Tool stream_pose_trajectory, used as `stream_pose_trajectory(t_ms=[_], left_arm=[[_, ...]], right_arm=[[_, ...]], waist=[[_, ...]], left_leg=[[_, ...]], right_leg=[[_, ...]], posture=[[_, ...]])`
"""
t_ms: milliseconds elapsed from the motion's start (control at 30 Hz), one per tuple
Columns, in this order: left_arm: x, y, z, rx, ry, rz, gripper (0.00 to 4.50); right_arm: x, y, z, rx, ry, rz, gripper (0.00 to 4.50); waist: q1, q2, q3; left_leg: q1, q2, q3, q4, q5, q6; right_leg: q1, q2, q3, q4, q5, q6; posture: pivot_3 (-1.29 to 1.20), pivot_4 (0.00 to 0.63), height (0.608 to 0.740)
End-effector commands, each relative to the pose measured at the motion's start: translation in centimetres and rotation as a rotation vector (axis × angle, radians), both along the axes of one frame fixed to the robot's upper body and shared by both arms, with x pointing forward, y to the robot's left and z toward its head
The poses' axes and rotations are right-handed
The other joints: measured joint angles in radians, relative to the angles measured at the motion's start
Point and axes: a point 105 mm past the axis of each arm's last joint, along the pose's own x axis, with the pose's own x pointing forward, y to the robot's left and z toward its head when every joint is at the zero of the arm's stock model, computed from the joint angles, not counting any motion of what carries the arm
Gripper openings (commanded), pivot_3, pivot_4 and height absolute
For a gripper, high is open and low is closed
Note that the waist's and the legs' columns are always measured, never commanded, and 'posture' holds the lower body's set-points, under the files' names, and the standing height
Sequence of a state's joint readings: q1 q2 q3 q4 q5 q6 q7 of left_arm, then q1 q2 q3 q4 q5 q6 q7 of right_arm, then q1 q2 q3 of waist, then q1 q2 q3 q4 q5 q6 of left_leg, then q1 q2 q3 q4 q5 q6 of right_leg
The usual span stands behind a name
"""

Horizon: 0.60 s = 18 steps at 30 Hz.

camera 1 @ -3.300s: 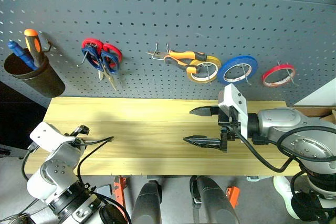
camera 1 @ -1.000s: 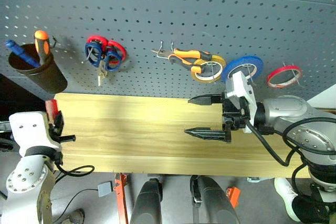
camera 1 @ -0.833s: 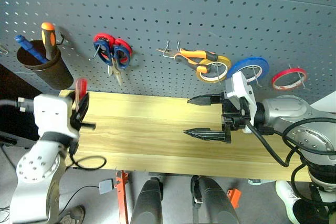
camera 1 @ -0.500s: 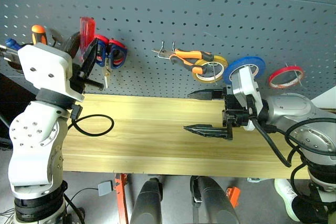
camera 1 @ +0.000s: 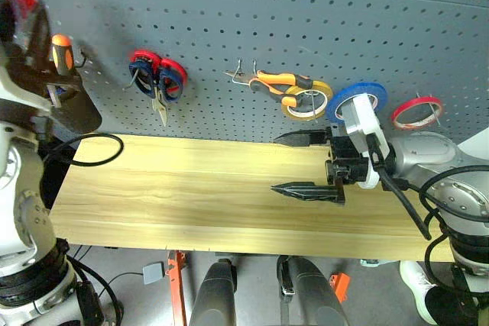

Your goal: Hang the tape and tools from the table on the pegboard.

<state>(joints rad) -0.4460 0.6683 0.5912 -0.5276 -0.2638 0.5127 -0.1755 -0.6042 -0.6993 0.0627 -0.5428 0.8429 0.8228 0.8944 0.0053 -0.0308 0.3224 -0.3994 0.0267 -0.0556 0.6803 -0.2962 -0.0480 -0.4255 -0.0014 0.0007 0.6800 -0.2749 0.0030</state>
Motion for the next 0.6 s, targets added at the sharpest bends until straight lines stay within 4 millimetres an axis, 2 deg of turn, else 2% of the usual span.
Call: stream_pose_trajectory(t_ms=[33,333,600], left_arm=[[-1.0,0.7,2.5,0.016,-0.107,0.018,0.85],[0.1,0.5,3.5,0.011,-0.143,-0.029,0.85],[3.0,-0.9,2.8,0.043,-0.129,-0.104,0.85]], right_arm=[[-0.3,0.2,0.7,0.009,-0.042,0.024,4.50],[-0.3,0.1,0.7,0.006,-0.048,0.012,4.50],[-0.2,0.4,0.5,0.012,-0.047,0.004,4.50]], waist=[[0.003,0.000,0.000],[0.017,-0.001,0.000],[0.017,-0.001,-0.001]], left_leg=[[0.000,0.000,0.000,0.000,0.000,0.000],[-0.001,0.000,-0.001,0.000,0.000,-0.001],[-0.001,0.000,-0.001,0.000,0.003,-0.004]], right_leg=[[0.000,0.000,-0.001,0.000,0.000,0.000],[0.000,-0.001,-0.003,-0.001,0.000,0.000],[0.000,-0.001,-0.009,0.000,0.000,-0.001]], posture=[[0.06,0.266,0.740],[0.05,0.257,0.740],[0.03,0.254,0.740]])
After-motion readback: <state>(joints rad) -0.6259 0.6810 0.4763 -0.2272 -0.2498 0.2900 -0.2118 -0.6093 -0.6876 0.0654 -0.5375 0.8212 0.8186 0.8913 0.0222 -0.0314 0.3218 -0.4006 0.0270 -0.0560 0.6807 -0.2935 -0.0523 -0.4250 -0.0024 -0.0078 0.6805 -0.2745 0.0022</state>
